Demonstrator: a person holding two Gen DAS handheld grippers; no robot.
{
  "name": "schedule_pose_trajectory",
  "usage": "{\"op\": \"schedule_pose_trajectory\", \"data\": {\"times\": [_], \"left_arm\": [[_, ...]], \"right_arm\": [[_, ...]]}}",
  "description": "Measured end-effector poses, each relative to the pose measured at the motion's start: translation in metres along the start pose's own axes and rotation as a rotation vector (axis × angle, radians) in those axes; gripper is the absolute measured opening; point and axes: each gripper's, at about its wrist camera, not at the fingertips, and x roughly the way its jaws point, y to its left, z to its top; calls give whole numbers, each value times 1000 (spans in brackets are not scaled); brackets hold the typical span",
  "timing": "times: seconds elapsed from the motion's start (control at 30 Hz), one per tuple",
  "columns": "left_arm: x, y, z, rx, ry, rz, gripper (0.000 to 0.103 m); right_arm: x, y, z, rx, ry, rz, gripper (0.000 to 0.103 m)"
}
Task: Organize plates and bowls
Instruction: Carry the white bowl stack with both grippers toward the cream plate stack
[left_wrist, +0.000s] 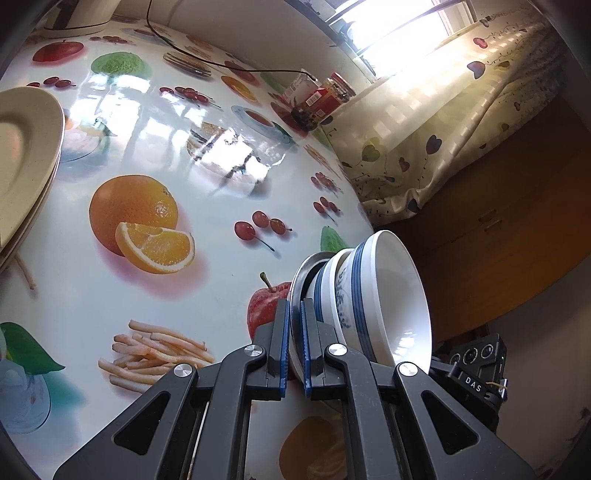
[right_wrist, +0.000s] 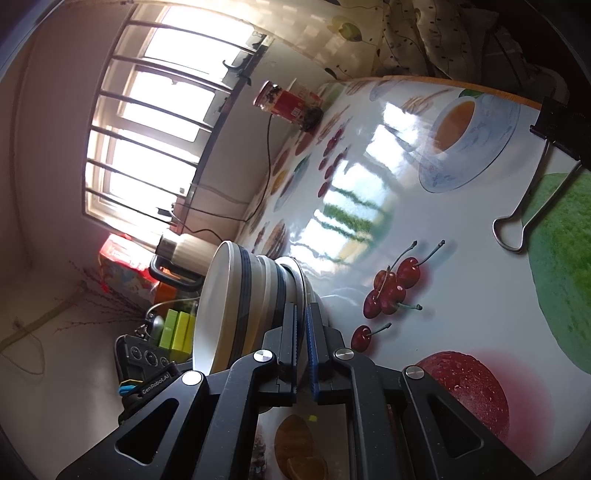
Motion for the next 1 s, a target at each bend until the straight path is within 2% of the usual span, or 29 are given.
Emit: {"op": "schedule_pose_trajectory", "data": {"times": [0.5, 1.0], "left_arm": [[-30, 0, 9, 4, -55, 19, 4], [-67, 14, 25, -22, -117, 48, 4]], "right_arm": [[15, 26, 6, -45, 28, 27, 8], [47, 61, 10, -86, 82, 56, 8]]}}
